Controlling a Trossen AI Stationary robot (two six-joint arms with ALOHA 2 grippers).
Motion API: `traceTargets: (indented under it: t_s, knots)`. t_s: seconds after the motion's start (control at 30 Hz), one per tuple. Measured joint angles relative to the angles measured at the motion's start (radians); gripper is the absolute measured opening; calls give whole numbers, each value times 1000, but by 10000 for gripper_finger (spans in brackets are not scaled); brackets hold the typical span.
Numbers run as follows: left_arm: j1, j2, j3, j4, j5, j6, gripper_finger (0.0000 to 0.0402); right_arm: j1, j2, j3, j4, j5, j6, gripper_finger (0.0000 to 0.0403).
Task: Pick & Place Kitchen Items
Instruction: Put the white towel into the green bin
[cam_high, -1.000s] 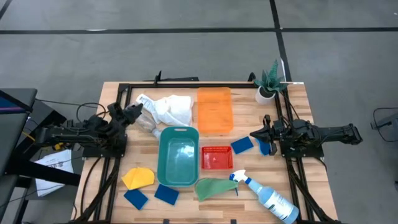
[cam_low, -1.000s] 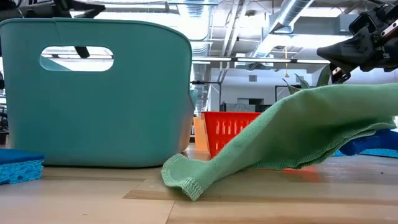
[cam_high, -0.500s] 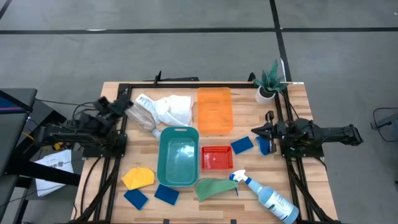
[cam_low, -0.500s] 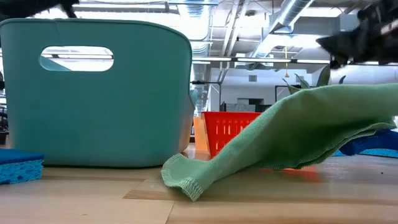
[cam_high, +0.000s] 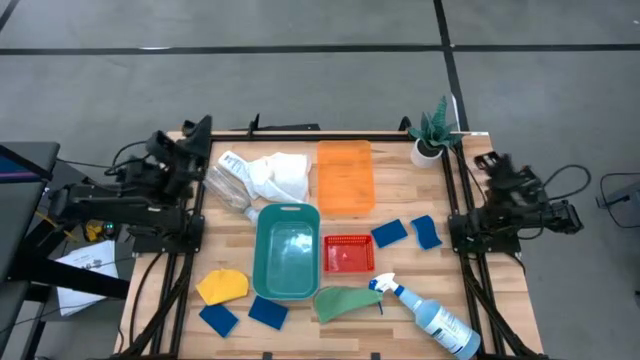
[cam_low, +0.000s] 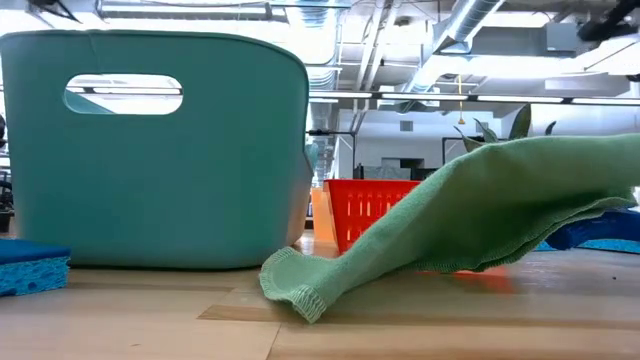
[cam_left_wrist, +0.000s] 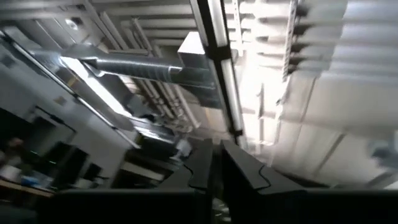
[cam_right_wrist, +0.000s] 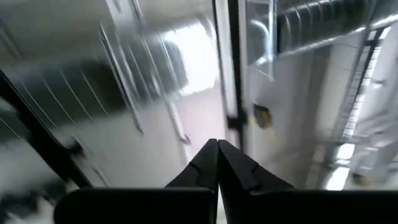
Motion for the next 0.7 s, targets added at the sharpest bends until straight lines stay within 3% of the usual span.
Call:
traceTargets:
  t_s: [0.1, 0.3, 0.5, 0.7]
  knots:
    - [47, 56, 51, -56, 1, 2, 63, 5, 0, 1, 27, 1, 41, 0]
    - [112, 122, 125, -237, 34, -66, 167, 6, 2, 19, -68, 178, 119, 0]
    - [156, 165, 191, -392, 34, -108, 269, 6, 2, 19, -109, 85, 131, 0]
    - [222, 221, 327, -720, 32, -174, 323, 6, 3, 66, -194, 68, 150, 4]
